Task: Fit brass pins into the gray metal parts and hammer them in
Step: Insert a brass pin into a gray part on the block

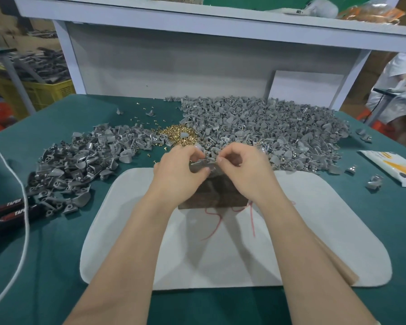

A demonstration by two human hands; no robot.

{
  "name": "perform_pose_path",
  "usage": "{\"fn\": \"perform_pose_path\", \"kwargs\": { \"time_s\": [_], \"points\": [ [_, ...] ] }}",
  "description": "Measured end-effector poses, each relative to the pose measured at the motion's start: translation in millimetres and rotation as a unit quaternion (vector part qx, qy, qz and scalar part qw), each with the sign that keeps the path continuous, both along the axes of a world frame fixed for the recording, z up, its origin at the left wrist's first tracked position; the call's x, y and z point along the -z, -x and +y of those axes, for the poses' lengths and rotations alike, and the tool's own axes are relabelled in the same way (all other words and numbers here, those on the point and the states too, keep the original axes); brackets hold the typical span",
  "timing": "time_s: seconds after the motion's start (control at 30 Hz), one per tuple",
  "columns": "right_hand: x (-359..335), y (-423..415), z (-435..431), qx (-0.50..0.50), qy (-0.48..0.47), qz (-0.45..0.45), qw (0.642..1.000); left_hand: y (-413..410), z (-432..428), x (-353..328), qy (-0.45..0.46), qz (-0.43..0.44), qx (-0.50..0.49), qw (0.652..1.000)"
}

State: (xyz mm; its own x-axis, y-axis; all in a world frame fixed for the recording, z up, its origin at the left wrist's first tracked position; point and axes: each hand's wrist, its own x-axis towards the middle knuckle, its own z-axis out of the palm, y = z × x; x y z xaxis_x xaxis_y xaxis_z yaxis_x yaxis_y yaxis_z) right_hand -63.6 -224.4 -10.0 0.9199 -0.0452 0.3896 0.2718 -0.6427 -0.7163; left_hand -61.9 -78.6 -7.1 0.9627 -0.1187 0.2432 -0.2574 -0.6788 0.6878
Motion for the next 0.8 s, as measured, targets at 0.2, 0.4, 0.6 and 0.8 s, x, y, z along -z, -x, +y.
{"fn": "perform_pose_path", "kwargs": {
  "time_s": [0.2,0.4,0.6,0.8],
  "points": [
    [7,0,2,-0.022,0.116,-0.021,0.993,-1,-4,5,-0.047,0.047,-0.003,0.998],
    [7,-1,2,-0.017,0.148,-0.023,0.989,-1,-7,7,-0.065,0.026,-0.024,0.997],
    [9,-2,4,-0.018,0.162,-0.038,0.986,-2,-6,7,-0.059,0.026,-0.026,0.998],
    [12,-3,3,-0.014,0.118,-0.018,0.993,-1,-7,8,-0.06,0.023,-0.033,0.997]
  ]
}}
